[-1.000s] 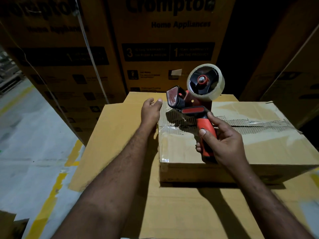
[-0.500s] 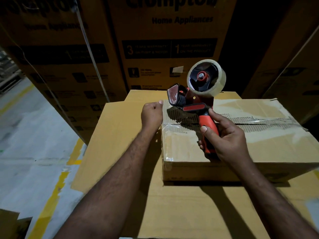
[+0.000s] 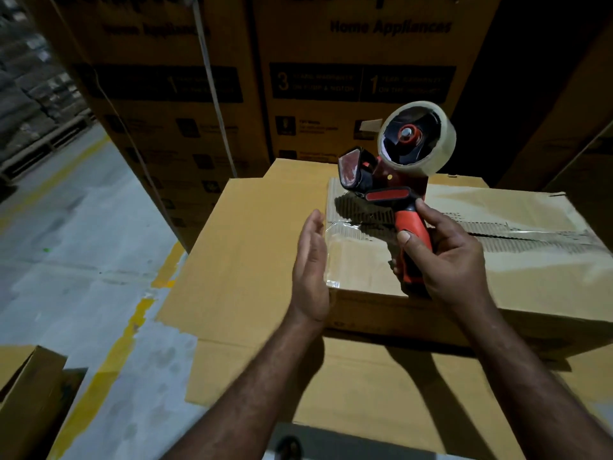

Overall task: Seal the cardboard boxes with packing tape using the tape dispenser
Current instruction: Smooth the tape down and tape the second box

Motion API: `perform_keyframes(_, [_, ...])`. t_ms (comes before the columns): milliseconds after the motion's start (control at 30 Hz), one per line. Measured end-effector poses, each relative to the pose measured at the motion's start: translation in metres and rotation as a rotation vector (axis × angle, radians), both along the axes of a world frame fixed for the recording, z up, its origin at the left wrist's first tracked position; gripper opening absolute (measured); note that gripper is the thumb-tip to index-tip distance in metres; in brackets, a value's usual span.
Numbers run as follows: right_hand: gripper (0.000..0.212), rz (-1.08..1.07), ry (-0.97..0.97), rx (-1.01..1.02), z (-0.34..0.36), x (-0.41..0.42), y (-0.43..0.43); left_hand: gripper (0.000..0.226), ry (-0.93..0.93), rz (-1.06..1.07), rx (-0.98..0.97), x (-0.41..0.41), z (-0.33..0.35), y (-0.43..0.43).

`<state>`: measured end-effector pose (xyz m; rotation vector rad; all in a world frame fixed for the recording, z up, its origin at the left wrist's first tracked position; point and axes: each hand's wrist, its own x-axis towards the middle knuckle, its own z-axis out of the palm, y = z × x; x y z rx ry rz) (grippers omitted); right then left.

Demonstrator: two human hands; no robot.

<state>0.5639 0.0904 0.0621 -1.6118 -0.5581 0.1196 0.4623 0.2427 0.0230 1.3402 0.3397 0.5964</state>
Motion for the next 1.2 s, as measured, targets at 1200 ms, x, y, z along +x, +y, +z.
perform_keyframes(1200, [0.055,-0.020,-0.003,0.010,-0.005,-0.003,0.007,0.048,0.503,-0.225,0.045,0.014,0.025,0.039])
